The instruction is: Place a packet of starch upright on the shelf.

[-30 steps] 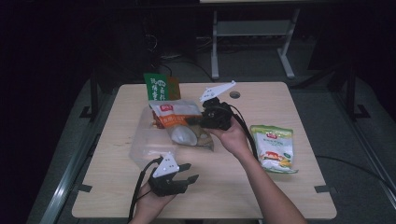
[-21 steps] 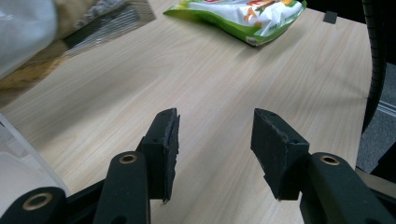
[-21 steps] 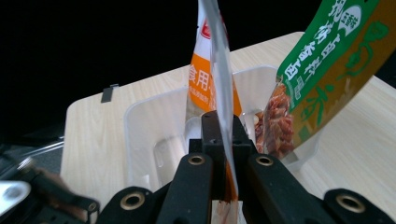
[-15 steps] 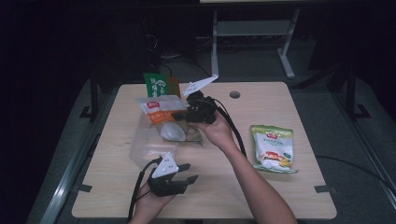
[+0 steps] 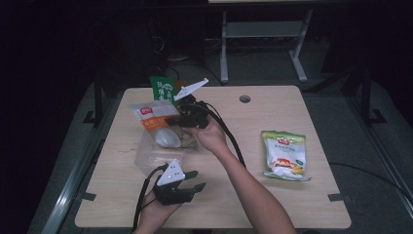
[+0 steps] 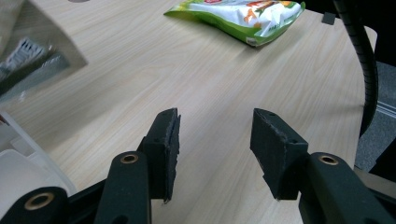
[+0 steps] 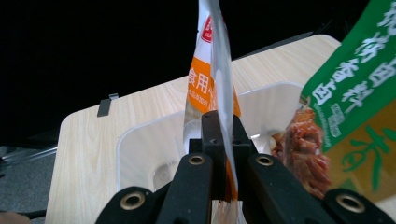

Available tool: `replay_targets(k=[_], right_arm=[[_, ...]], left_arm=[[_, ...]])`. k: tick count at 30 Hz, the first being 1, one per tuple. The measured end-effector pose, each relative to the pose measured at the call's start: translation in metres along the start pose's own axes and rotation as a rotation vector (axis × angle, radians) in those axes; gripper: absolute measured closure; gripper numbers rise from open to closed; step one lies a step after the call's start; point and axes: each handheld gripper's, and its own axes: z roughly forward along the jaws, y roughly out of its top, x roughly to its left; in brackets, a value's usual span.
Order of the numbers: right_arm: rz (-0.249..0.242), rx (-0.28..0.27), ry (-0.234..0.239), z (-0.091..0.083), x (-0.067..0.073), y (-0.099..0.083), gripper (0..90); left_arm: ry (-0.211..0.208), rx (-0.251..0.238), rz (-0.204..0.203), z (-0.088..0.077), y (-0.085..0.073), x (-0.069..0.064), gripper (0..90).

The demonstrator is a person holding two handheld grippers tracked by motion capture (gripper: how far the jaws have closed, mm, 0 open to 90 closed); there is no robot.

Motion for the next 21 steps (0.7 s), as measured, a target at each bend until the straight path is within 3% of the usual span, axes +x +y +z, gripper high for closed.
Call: replay_targets(k=[21], right_arm=[[0.072, -0.036, 0.051, 0.055, -0.007, -0.005, 90.0]], left_arm=[[-0.006, 0.0, 0.01, -0.001, -0.001, 0.001, 51.1]])
